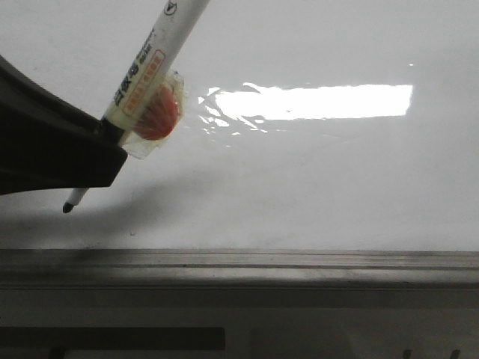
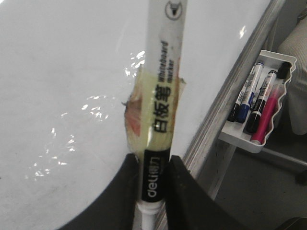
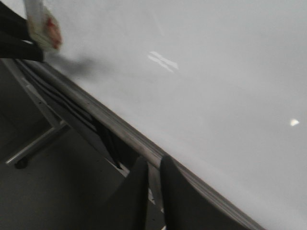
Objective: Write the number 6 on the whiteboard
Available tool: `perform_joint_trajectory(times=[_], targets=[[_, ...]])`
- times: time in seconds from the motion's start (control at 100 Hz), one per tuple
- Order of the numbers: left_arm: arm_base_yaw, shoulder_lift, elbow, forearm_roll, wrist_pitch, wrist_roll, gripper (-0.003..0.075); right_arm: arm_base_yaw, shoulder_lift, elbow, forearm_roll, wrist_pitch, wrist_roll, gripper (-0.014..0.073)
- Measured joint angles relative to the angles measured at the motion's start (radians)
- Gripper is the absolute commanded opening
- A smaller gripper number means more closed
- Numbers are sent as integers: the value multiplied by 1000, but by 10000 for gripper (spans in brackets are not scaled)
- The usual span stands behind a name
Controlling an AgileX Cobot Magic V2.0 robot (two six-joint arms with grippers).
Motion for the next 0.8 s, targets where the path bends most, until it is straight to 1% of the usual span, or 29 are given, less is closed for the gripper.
perform_joint_trajectory(times=[0.03, 0.04, 0.07, 0.09, 0.14, 0.35, 0.51, 0.69, 0.8], targets=[[0, 0, 0, 12, 0, 0, -19, 20, 17, -10, 7, -5, -2, 286], [-2, 0, 0, 20, 0, 0, -19, 25, 21, -15, 10, -7, -2, 286], [-4, 0, 0, 43, 0, 0, -19, 49, 37, -25, 12, -9, -2, 342], [-7, 0, 0, 53, 2, 0, -19, 59, 49, -32, 18, -15, -4, 368], [-13, 0, 0, 91, 2, 0, -19, 95, 81, -49, 25, -26, -4, 402], [-45, 0, -1, 180, -29, 0, -19, 216, 236, -117, 48, -108, -7, 395], [-50, 0, -1, 191, -38, 0, -19, 293, 359, -186, 68, -174, -7, 395], [-50, 0, -1, 194, -49, 0, -19, 339, 488, -251, 85, -242, -7, 395], [-50, 0, -1, 196, -52, 0, -19, 361, 548, -285, 97, -253, -7, 395]])
